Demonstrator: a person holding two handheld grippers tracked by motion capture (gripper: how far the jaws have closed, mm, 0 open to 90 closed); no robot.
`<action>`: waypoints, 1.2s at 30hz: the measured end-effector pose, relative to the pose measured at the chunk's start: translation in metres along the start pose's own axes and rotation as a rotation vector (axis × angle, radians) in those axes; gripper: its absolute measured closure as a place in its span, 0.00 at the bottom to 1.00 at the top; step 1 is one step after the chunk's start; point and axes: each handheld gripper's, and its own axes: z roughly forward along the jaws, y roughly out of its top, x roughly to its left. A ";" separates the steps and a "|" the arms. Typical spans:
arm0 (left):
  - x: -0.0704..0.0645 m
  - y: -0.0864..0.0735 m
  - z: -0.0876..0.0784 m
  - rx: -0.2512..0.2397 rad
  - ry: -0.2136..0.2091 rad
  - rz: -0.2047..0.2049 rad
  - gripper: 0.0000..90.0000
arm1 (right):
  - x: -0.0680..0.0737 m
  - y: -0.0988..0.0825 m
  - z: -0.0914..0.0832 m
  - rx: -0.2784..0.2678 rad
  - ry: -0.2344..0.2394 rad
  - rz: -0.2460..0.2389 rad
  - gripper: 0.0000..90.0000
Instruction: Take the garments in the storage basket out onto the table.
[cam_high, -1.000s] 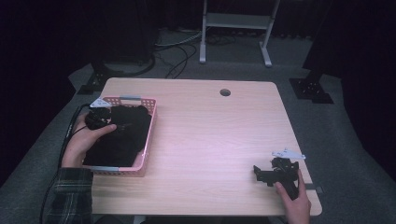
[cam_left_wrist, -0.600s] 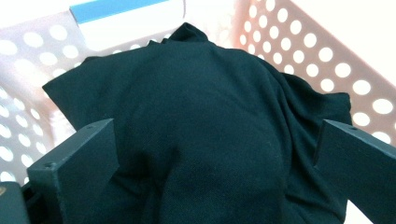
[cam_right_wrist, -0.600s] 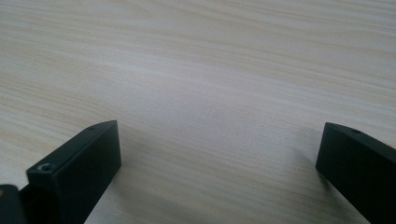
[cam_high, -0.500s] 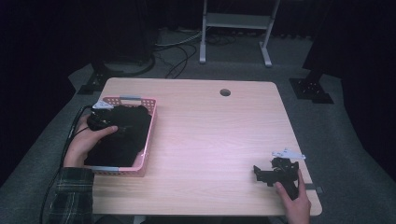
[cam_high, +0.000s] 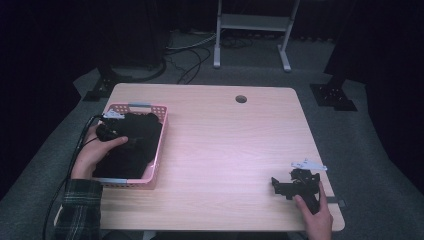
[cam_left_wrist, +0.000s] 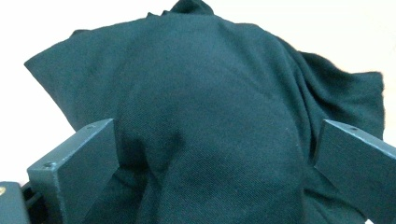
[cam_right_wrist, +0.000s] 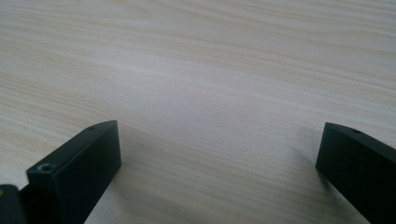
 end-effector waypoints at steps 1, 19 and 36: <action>0.000 0.000 0.001 0.003 0.000 0.001 0.00 | 0.000 0.000 0.000 0.000 0.000 0.000 0.00; -0.001 -0.004 0.013 0.055 0.010 -0.004 0.00 | 0.000 0.000 0.000 0.000 0.000 0.000 0.00; 0.000 -0.008 0.020 0.077 0.024 -0.011 0.00 | 0.000 0.000 0.000 0.000 0.000 0.000 0.00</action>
